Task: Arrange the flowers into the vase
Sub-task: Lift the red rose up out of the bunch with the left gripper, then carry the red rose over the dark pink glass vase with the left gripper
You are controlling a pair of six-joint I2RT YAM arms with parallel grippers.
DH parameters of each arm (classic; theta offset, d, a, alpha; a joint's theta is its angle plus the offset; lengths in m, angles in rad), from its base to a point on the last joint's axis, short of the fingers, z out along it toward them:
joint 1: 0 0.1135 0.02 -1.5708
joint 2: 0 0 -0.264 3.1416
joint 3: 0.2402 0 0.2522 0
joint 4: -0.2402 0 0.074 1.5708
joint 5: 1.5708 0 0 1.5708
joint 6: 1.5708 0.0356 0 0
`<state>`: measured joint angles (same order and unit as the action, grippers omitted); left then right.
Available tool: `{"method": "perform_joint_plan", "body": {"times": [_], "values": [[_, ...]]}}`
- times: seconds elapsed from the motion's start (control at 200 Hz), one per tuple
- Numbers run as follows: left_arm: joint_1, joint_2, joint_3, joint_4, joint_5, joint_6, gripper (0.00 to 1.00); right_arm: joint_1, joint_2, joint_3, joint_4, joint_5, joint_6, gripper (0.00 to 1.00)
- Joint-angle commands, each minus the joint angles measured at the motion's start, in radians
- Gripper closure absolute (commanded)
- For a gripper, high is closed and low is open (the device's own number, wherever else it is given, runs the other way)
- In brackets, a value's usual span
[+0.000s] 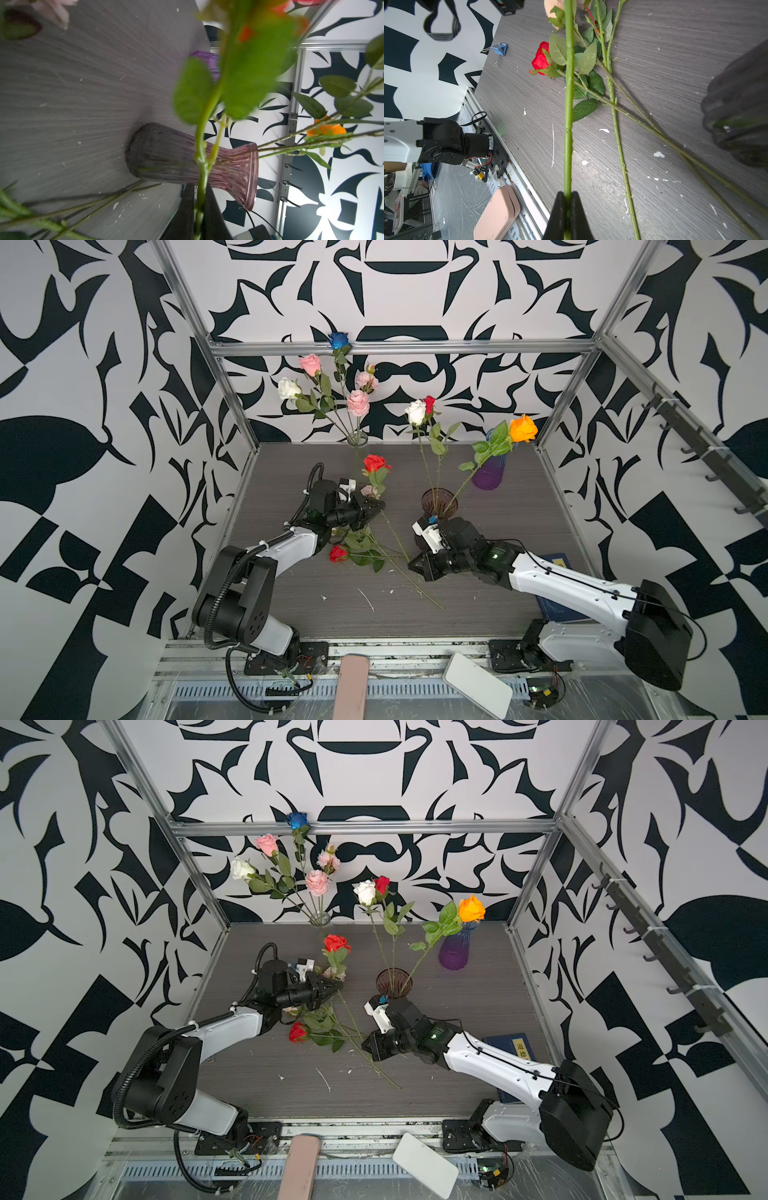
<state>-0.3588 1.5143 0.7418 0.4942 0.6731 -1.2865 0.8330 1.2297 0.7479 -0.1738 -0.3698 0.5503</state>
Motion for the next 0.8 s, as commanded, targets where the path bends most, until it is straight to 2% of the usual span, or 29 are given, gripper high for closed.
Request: {"method": "perform_joint_plan", "body": {"times": [0.0,0.03,0.1,0.15,0.21,0.26,0.37,0.485,0.565,0.675,0.745,0.795], "values": [[-0.002,0.000,0.005,0.073,0.024,-0.012,1.00,0.005,-0.020,0.024,0.040,0.023,-0.006,1.00],[-0.002,-0.004,0.004,0.079,0.019,-0.016,1.00,0.005,-0.026,0.022,0.037,0.028,-0.009,0.99],[-0.002,-0.015,0.003,0.083,-0.004,-0.013,1.00,0.005,-0.044,0.022,0.011,0.054,-0.014,0.76],[-0.002,-0.021,0.004,0.083,-0.030,-0.012,1.00,0.005,-0.068,0.024,-0.034,0.092,-0.024,0.65],[0.000,-0.030,0.014,0.092,-0.057,-0.017,1.00,0.003,-0.110,0.017,-0.110,0.182,-0.033,0.52],[0.001,-0.043,0.032,0.095,-0.072,-0.015,1.00,0.003,-0.157,-0.006,-0.167,0.263,-0.038,0.47],[0.007,-0.102,0.096,0.051,-0.091,0.055,1.00,-0.019,-0.273,-0.090,-0.288,0.406,0.010,0.41],[-0.005,-0.189,0.215,-0.056,-0.145,0.212,1.00,-0.046,-0.406,-0.171,-0.377,0.414,0.061,0.41],[-0.046,-0.223,0.329,-0.122,-0.194,0.337,1.00,-0.048,-0.500,-0.236,-0.408,0.410,0.105,0.39],[-0.161,-0.224,0.510,-0.232,-0.281,0.548,1.00,-0.055,-0.590,-0.247,-0.465,0.425,0.051,0.37],[-0.263,-0.213,0.587,-0.236,-0.340,0.719,1.00,-0.054,-0.636,-0.290,-0.446,0.454,0.055,0.35],[-0.338,-0.202,0.622,-0.219,-0.389,0.849,1.00,-0.054,-0.668,-0.329,-0.404,0.432,0.065,0.36]]}}
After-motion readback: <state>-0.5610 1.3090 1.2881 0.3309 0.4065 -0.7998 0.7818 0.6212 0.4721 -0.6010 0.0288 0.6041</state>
